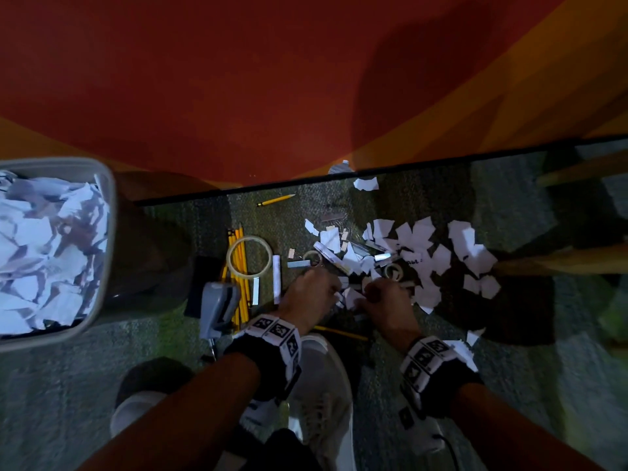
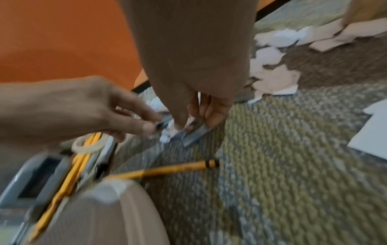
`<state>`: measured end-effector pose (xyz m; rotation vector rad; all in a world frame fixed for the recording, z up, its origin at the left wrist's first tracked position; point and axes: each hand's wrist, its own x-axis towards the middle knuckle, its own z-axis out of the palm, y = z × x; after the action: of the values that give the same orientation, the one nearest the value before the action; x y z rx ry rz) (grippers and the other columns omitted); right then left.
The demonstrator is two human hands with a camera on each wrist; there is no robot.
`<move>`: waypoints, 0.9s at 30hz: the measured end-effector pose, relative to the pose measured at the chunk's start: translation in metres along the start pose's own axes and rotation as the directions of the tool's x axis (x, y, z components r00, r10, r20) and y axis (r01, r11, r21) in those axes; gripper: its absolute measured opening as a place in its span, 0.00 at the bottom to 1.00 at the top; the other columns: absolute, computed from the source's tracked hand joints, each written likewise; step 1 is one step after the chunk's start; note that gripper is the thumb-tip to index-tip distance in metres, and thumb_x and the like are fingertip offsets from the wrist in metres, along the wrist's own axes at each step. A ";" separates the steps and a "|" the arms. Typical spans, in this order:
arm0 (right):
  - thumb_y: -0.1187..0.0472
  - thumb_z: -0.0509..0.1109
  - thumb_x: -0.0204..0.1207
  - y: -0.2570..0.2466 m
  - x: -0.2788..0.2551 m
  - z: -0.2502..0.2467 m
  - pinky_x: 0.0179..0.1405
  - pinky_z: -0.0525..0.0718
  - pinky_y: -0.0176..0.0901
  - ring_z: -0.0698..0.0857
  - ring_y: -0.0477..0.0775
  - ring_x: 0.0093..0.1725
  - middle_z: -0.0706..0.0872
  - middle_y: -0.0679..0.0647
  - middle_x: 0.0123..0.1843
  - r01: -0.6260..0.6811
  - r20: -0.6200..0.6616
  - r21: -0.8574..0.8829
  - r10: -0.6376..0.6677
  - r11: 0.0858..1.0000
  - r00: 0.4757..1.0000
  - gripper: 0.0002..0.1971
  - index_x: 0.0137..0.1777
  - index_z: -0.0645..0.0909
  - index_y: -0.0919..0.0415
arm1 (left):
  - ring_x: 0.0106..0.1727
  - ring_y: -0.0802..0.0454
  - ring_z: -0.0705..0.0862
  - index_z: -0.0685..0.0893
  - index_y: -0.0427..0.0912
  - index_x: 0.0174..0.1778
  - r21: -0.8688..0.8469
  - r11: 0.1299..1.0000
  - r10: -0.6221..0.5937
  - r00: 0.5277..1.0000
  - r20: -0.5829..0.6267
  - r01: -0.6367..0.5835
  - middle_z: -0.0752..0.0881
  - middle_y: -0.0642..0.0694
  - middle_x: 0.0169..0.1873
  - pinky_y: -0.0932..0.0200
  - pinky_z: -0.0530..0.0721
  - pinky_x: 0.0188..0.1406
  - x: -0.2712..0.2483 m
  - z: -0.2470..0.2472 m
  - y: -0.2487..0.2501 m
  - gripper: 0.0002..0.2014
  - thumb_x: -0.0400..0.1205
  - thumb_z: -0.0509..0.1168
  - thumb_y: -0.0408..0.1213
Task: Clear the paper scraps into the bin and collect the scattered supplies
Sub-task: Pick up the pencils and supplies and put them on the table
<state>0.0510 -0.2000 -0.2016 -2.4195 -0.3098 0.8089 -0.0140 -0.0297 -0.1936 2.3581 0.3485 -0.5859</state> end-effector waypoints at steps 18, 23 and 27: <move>0.65 0.76 0.75 0.018 -0.013 0.000 0.38 0.74 0.33 0.83 0.44 0.37 0.85 0.48 0.36 0.057 -0.075 0.071 -0.051 0.996 0.996 0.02 0.44 0.90 0.63 | 0.61 0.48 0.80 0.85 0.40 0.56 0.081 0.996 0.047 0.982 -0.184 -0.033 0.79 0.45 0.58 0.54 0.78 0.61 -0.024 0.010 -0.053 0.08 0.83 0.67 0.30; 0.67 0.74 0.74 0.015 -0.008 0.018 0.41 0.78 0.36 0.88 0.51 0.42 0.91 0.54 0.40 0.045 0.020 0.052 -0.046 0.998 0.999 0.06 0.48 0.91 0.62 | 0.59 0.40 0.81 0.81 0.39 0.57 0.031 0.992 -0.109 0.953 -0.284 0.122 0.78 0.40 0.58 0.44 0.83 0.57 -0.033 0.006 -0.060 0.09 0.82 0.66 0.30; 0.66 0.74 0.74 0.012 -0.009 0.020 0.40 0.77 0.37 0.86 0.49 0.41 0.92 0.56 0.42 0.052 0.013 0.036 -0.052 0.998 0.999 0.06 0.49 0.91 0.62 | 0.55 0.43 0.82 0.83 0.42 0.50 0.005 1.000 0.002 0.984 -0.180 -0.001 0.80 0.45 0.53 0.46 0.80 0.50 -0.034 0.015 -0.022 0.03 0.83 0.67 0.35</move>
<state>0.0325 -0.2044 -0.2171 -2.3643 -0.3592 0.8016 -0.0563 -0.0266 -0.1991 2.4223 0.4261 -0.3740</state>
